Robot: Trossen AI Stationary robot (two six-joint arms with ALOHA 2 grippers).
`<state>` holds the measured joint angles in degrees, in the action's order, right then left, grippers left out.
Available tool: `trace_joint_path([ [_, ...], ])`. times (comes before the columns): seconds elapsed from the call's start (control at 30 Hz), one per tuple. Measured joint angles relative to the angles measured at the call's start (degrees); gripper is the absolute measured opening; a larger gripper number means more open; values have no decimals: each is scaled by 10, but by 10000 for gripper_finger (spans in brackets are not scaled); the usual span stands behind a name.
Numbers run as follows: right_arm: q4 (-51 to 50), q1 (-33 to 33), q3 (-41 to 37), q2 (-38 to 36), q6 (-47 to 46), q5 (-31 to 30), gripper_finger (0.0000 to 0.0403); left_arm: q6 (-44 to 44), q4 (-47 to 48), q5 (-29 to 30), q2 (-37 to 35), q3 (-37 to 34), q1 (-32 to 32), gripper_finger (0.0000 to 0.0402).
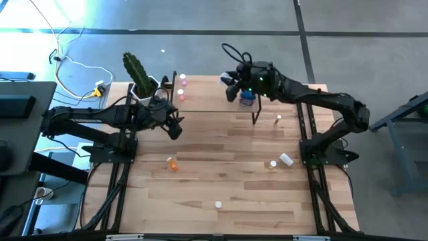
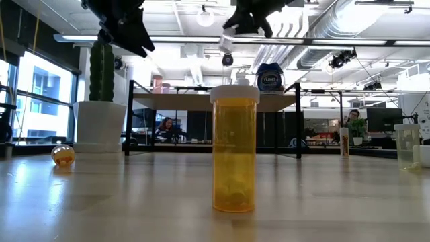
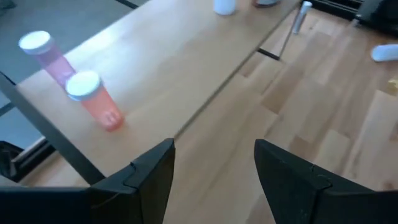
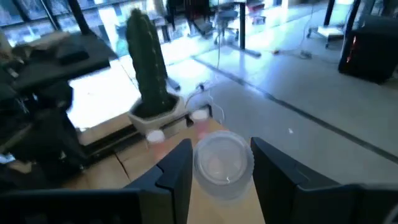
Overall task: Pick and place medicine bottles onto shelf by color
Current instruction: Put the transparent pill bottle on the shelf
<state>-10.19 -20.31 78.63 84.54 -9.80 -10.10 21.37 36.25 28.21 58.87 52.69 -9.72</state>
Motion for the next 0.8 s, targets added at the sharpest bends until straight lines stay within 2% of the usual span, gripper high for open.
trace_joint_path([
  [0.27, -62, -27, 61, 67, 40, 61, 122, -21, -6, 12, 0, 0, -42, 209],
  [0.47, -83, -50, 120, 126, 72, 63, 122, -21, -6, 12, 0, 0, -75, 209],
  [0.8, -167, -108, 192, 203, 73, 81, 122, -21, -6, 14, 0, 0, -108, 209],
])
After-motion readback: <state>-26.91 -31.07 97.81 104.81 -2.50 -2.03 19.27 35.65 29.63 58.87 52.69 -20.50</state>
